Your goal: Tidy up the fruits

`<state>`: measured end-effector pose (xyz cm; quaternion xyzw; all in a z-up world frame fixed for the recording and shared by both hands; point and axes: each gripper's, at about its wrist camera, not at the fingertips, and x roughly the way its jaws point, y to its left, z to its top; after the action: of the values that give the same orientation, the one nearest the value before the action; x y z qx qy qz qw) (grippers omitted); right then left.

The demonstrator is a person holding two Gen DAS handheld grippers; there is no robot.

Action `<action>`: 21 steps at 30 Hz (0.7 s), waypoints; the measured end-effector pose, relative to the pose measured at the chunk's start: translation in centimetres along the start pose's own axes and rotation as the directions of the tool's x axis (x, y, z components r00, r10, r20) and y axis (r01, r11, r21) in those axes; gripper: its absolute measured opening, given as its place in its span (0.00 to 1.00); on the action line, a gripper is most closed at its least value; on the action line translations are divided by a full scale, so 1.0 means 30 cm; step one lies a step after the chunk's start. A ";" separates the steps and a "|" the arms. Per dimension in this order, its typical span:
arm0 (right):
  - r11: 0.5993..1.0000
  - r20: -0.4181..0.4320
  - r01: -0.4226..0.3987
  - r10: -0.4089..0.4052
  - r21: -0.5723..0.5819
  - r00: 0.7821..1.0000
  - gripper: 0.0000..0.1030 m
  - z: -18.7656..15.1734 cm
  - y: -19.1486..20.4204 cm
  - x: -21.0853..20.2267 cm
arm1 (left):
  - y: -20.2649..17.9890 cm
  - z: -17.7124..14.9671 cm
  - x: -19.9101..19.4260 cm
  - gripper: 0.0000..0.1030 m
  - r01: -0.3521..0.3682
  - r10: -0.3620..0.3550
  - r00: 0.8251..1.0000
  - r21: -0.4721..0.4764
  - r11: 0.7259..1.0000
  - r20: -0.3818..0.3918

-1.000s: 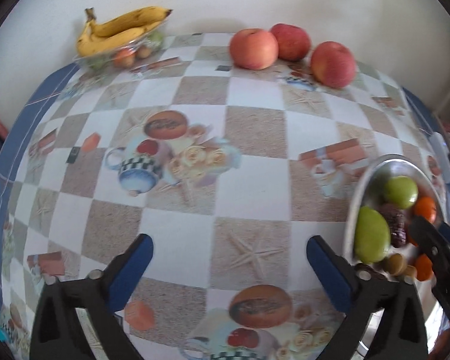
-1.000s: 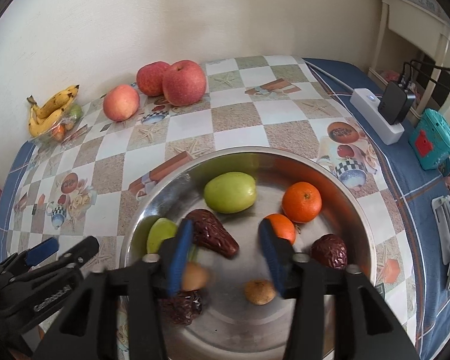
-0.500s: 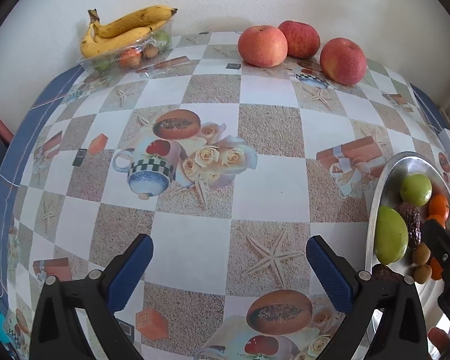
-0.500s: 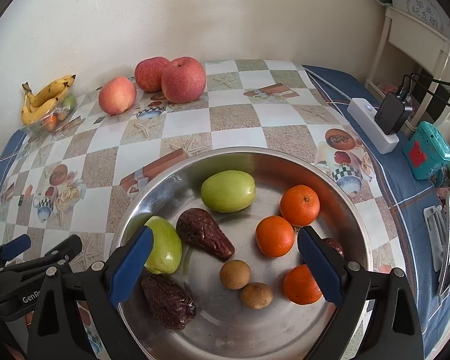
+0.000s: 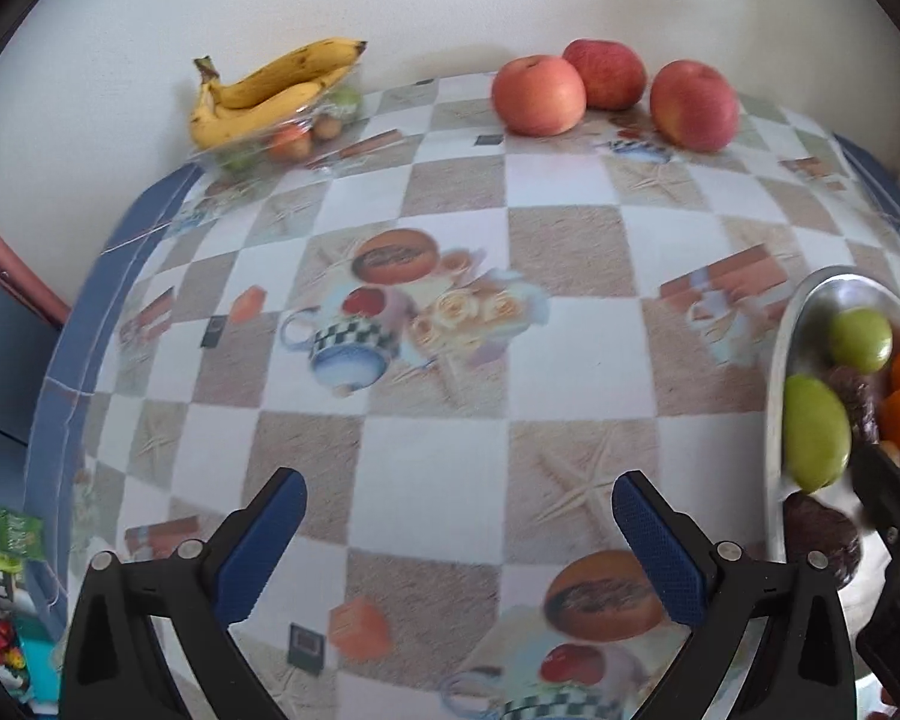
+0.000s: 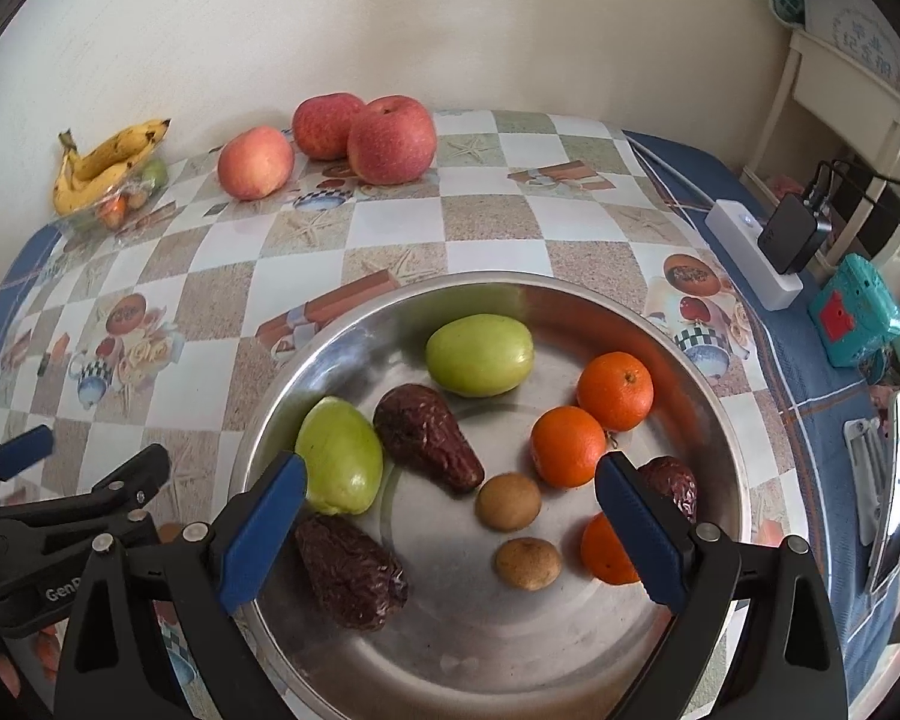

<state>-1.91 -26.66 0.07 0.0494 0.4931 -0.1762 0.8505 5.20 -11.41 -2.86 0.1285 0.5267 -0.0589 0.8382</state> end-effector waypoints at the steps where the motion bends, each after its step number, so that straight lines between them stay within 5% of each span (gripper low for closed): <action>1: 1.000 0.000 0.002 -0.002 -0.009 1.000 0.94 -0.003 0.007 -0.003 | 0.007 -0.008 0.001 1.00 0.015 -0.015 1.000 -0.002 1.000 -0.002; 21: 0.995 -0.016 0.029 -0.031 -0.099 0.999 0.94 -0.101 0.098 -0.095 | 0.108 -0.137 -0.078 1.00 0.062 -0.062 0.997 0.001 0.998 0.035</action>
<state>-4.66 -22.40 0.70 0.0015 0.5095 -0.1640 0.8447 1.36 -7.23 -1.96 0.1110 0.5156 -0.0872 0.8451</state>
